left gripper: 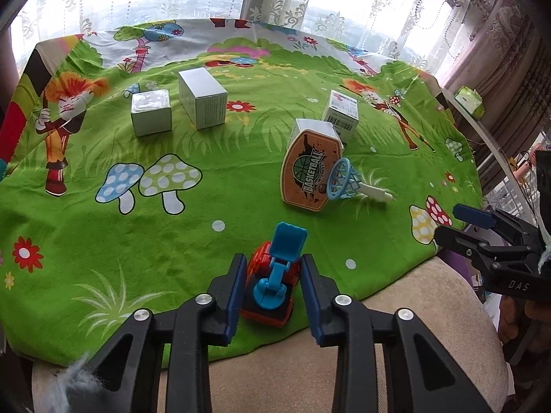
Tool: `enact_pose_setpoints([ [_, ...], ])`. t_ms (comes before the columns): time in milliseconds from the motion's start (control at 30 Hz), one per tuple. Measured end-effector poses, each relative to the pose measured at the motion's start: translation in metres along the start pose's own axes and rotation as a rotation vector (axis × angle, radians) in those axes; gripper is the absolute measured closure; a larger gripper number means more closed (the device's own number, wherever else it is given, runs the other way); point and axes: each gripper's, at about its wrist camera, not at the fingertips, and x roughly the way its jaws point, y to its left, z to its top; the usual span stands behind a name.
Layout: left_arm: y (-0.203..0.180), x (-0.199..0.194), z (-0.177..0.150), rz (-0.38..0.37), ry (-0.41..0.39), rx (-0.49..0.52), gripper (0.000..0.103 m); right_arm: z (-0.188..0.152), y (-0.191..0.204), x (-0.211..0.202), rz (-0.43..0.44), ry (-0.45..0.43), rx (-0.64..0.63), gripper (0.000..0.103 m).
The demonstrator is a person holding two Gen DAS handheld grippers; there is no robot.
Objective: Organize rigid objects
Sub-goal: 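Grasp the red toy car with the left tool while the right tool grasps the toothbrush holder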
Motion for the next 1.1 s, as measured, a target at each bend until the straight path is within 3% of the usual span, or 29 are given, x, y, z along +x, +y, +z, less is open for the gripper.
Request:
enact_pose_setpoints([
  [600, 0.006, -0.003, -0.005, -0.025, -0.041, -0.032, 0.075, 0.045, 0.055, 0.066, 0.007, 0.045, -0.289, 0.026],
  [767, 0.010, -0.005, -0.006, -0.029, -0.053, -0.054, 0.075, 0.053, 0.059, 0.078, 0.000, 0.049, -0.312, 0.026],
  [833, 0.011, -0.006, -0.006, -0.030, -0.057, -0.062, 0.075, 0.055, 0.060, 0.083, 0.002, 0.053, -0.320, 0.032],
  [900, 0.012, -0.006, -0.006, -0.032, -0.058, -0.064, 0.075, 0.056, 0.062, 0.087, 0.017, 0.068, -0.328, 0.052],
  [1033, 0.013, -0.007, -0.007, -0.033, -0.061, -0.073, 0.075, 0.053, 0.069, 0.087, 0.047, 0.069, -0.362, 0.072],
  [1100, 0.013, -0.008, -0.007, -0.031, -0.064, -0.076, 0.075, 0.050, 0.073, 0.085, 0.057, 0.070, -0.381, 0.088],
])
